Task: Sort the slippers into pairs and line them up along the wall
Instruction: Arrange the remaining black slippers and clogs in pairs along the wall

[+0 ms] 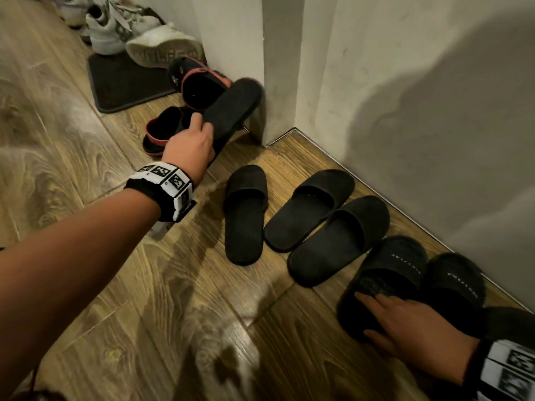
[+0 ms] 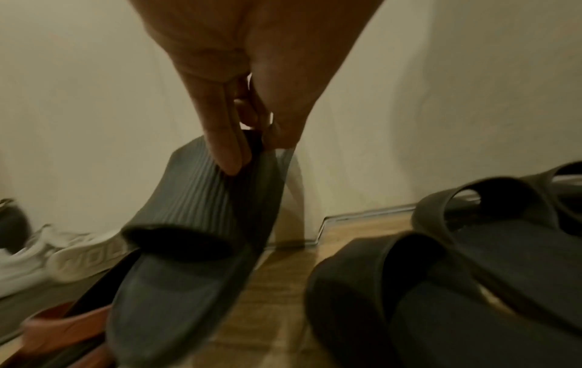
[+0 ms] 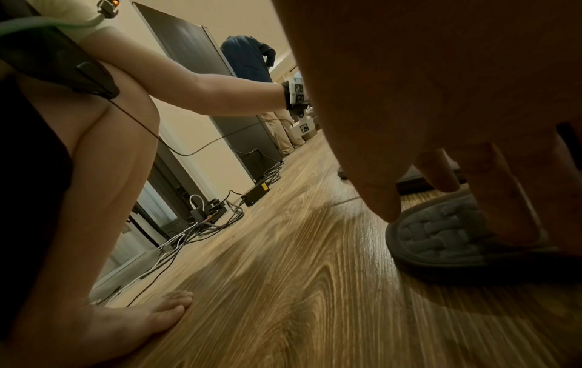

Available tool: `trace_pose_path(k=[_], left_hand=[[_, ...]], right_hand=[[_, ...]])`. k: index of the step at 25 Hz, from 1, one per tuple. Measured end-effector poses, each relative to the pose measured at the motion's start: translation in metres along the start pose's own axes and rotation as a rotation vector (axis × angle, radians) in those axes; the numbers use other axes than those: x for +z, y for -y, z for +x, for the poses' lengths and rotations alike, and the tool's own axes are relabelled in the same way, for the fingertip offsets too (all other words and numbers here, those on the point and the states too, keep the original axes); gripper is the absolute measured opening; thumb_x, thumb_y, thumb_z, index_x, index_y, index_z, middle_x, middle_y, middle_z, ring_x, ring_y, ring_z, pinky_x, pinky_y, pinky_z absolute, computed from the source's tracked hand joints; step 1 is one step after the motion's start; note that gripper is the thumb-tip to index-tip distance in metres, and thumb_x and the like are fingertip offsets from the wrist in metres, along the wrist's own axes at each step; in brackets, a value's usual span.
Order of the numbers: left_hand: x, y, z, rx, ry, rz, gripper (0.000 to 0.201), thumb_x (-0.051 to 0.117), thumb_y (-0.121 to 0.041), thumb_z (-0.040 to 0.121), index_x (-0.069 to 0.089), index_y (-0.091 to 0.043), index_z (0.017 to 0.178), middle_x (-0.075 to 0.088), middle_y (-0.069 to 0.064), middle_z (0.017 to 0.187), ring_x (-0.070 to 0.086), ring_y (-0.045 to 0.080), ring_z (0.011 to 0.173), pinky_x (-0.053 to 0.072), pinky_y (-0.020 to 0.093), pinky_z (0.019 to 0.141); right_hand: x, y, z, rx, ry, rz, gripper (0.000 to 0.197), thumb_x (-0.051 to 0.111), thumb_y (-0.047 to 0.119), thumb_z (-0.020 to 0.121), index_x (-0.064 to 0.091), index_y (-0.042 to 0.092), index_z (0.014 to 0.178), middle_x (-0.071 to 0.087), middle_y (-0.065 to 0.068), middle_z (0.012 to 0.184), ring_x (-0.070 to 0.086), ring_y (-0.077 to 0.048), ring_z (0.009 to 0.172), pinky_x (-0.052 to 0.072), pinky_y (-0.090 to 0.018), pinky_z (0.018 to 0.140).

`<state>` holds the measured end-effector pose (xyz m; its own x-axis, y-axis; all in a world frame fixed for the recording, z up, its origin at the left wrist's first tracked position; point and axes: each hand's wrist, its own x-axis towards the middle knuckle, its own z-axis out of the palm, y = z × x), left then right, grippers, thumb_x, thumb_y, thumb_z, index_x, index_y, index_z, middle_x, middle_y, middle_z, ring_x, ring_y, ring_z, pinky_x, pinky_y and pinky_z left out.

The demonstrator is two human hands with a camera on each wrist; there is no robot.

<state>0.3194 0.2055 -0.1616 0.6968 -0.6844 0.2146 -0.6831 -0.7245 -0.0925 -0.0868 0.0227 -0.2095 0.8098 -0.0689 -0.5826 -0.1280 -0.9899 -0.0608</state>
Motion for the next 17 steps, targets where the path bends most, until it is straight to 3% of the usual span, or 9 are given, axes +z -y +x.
trace_pose_path(k=[3,6,8,10,13,17], left_hand=[[-0.007,-0.024,0.001,0.180,-0.014,-0.011,0.011,0.053,-0.003,0.085,0.052,0.002,0.094,0.050,0.027,0.108,0.059,0.042,0.065,0.038,0.042,0.048],[-0.001,-0.049,-0.006,0.341,0.082,-0.069,0.013,0.050,-0.002,0.086,0.052,0.003,0.099,0.048,0.025,0.111,0.058,0.039,0.080,0.051,0.050,0.067],[0.007,-0.064,-0.012,0.378,0.182,-0.105,0.014,0.045,-0.004,0.091,0.052,0.002,0.101,0.046,0.022,0.110,0.059,0.036,0.078,0.052,0.047,0.068],[0.018,-0.071,-0.017,0.306,0.293,-0.143,0.018,0.045,-0.005,0.091,0.050,0.001,0.107,0.046,0.020,0.112,0.061,0.036,0.078,0.049,0.042,0.066],[0.030,-0.061,-0.024,0.023,0.341,-0.321,0.032,0.059,-0.018,0.087,0.045,-0.004,0.112,0.054,0.018,0.113,0.061,0.035,0.092,0.049,0.040,0.075],[0.037,-0.048,-0.030,-0.217,0.450,-0.767,0.021,0.070,-0.017,0.083,0.054,-0.011,0.096,0.062,0.002,0.075,0.059,0.019,0.068,0.049,0.027,0.061]], right_hand=[[0.004,-0.002,-0.001,0.009,-0.010,-0.008,0.069,0.029,0.058,0.095,0.005,0.030,0.153,0.045,0.004,0.140,0.050,-0.016,0.122,0.043,-0.032,0.101],[0.007,-0.004,-0.006,0.021,-0.016,0.001,0.069,0.030,0.059,0.094,0.006,0.031,0.153,0.045,0.005,0.140,0.051,-0.015,0.121,0.043,-0.031,0.102],[0.009,-0.005,-0.010,0.022,-0.014,0.014,0.069,0.030,0.059,0.094,0.008,0.031,0.152,0.047,0.006,0.138,0.052,-0.014,0.120,0.044,-0.030,0.101],[0.009,-0.005,-0.012,0.021,-0.017,0.018,0.068,0.031,0.058,0.094,0.009,0.031,0.152,0.047,0.007,0.137,0.052,-0.013,0.119,0.044,-0.029,0.101],[0.008,-0.005,-0.010,0.021,-0.029,0.021,0.068,0.030,0.058,0.094,0.009,0.031,0.152,0.047,0.007,0.138,0.051,-0.013,0.121,0.043,-0.029,0.102],[0.008,-0.004,-0.008,0.012,-0.015,0.007,0.067,0.030,0.058,0.094,0.010,0.030,0.152,0.047,0.006,0.137,0.052,-0.014,0.119,0.045,-0.030,0.100]])
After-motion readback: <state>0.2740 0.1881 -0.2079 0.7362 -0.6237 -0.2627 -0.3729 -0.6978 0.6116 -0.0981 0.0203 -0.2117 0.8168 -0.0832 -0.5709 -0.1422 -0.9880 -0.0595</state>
